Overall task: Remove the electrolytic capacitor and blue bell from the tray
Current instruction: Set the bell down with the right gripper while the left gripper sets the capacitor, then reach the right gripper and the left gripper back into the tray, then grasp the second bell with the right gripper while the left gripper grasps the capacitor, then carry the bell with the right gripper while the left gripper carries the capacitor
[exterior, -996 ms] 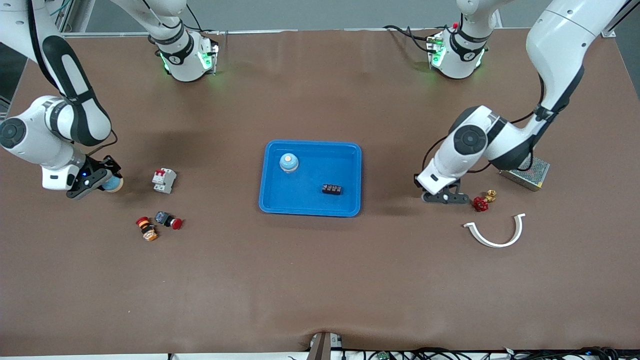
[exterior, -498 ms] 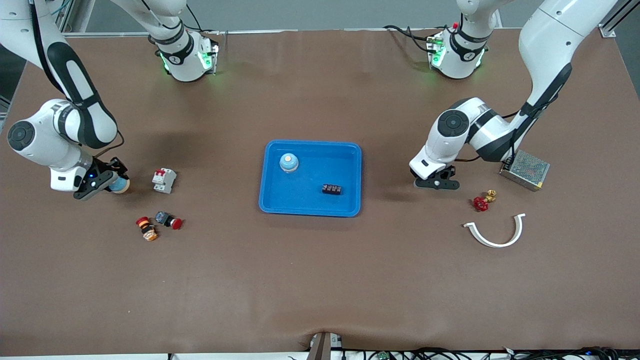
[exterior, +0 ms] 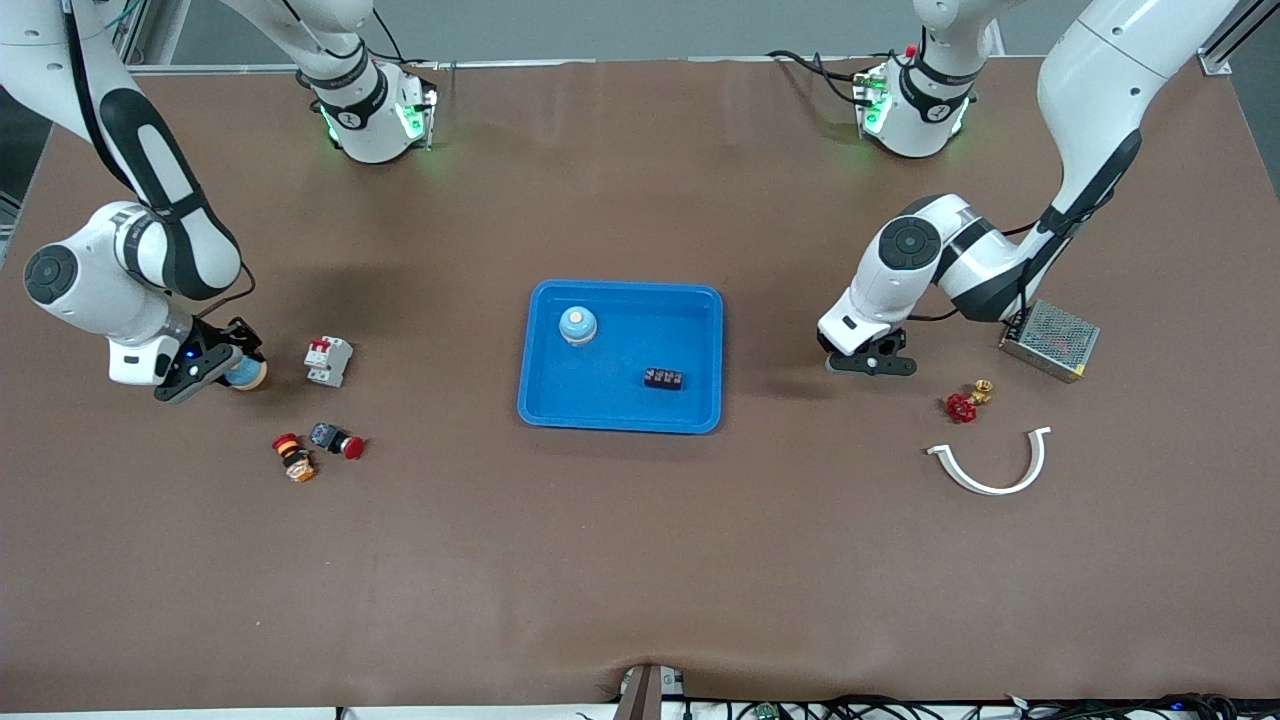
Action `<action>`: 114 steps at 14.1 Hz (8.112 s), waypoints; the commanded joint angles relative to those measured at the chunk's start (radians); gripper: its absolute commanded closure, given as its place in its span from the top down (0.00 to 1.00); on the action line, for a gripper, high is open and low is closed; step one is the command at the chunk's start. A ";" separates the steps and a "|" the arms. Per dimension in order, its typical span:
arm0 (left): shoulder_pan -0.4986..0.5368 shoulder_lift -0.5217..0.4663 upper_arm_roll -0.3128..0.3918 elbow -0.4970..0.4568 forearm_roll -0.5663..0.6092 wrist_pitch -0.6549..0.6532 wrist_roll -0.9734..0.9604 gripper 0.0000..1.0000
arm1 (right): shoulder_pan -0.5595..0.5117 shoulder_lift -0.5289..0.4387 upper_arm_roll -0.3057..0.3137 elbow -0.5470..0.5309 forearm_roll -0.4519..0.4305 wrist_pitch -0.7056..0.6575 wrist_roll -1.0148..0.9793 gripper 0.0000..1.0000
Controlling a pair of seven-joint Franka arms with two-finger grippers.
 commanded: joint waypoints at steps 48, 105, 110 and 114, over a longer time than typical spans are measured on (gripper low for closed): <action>-0.695 0.255 0.253 0.665 -0.331 -0.158 -1.544 1.00 | 1.062 -0.074 -0.002 0.250 0.113 -0.312 1.888 1.00; -0.838 0.261 0.367 0.854 -0.392 -0.440 -0.930 0.00 | 0.743 -0.168 -0.037 0.265 -0.045 -0.503 1.359 0.42; -0.688 0.240 0.278 0.848 -0.393 -0.531 -0.507 0.00 | 0.665 -0.183 -0.037 0.201 -0.045 -0.461 1.225 0.42; -0.611 0.232 0.259 0.840 -0.387 -0.560 -0.242 0.00 | 0.599 -0.189 -0.037 0.067 -0.045 -0.276 1.098 0.42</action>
